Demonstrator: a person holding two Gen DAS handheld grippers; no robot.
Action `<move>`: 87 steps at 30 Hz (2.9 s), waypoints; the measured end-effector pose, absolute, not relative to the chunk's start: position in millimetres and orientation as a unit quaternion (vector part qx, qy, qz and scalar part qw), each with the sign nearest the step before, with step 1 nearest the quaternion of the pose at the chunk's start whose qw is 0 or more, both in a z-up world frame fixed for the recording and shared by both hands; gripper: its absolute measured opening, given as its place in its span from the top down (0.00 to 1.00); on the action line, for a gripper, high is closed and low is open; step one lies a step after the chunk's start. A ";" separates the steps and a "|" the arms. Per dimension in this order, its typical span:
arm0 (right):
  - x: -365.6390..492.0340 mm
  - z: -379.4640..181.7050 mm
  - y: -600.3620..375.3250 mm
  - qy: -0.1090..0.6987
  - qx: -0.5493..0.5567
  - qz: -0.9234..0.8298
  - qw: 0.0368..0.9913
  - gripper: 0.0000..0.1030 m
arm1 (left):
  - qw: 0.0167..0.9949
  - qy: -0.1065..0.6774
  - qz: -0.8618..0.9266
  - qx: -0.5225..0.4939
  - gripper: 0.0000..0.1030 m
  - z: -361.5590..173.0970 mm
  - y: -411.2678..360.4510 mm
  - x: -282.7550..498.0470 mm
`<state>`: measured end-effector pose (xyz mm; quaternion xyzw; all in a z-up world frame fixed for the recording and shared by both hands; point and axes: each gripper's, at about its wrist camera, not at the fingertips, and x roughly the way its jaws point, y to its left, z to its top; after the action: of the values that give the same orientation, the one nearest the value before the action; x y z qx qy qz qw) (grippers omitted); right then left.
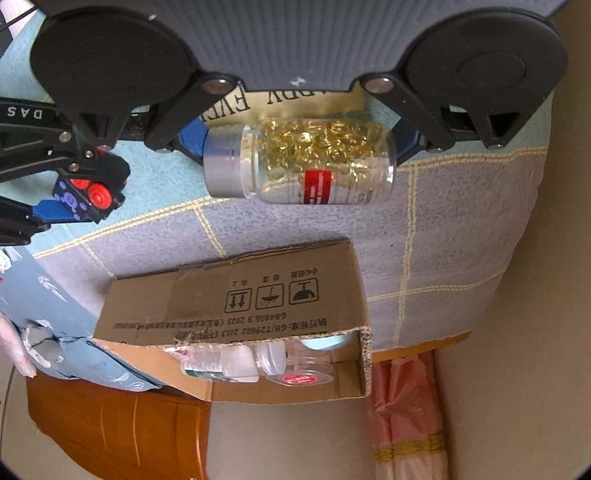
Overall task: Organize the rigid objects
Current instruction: 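Grasp the black red-button block with the right tool while the left tool holds the bottle, then lower the capsule bottle into the box and open the left tool while the right tool carries the block, then lower the black block into the box and open the right tool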
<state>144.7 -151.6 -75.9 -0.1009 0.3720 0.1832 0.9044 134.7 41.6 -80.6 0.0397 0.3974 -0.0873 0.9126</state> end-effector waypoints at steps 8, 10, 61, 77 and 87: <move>143.9 -76.6 -149.9 0.373 -0.103 0.184 0.904 0.43 | 0.913 0.394 -0.092 0.059 0.09 -80.8 38.5 133.4; 144.6 -76.5 -149.8 0.373 -0.103 0.185 0.903 0.42 | 0.912 0.394 -0.093 0.064 0.09 -80.1 38.1 133.6; 203.0 44.5 -175.6 0.304 -0.148 0.245 0.909 0.45 | 0.914 0.334 -0.200 0.115 0.10 40.7 15.2 224.4; 278.4 69.8 -172.2 0.305 -0.142 0.218 0.916 0.45 | 0.913 0.365 -0.155 0.099 0.09 3.2 23.0 320.9; 315.0 67.8 -162.5 0.324 -0.139 0.206 0.913 0.45 | 0.920 0.351 -0.147 0.089 0.06 6.1 36.6 311.6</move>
<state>315.0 -162.5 67.8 -0.1391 0.3239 0.2062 0.9128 311.6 36.6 6.1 0.0888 0.3514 -0.1468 0.9204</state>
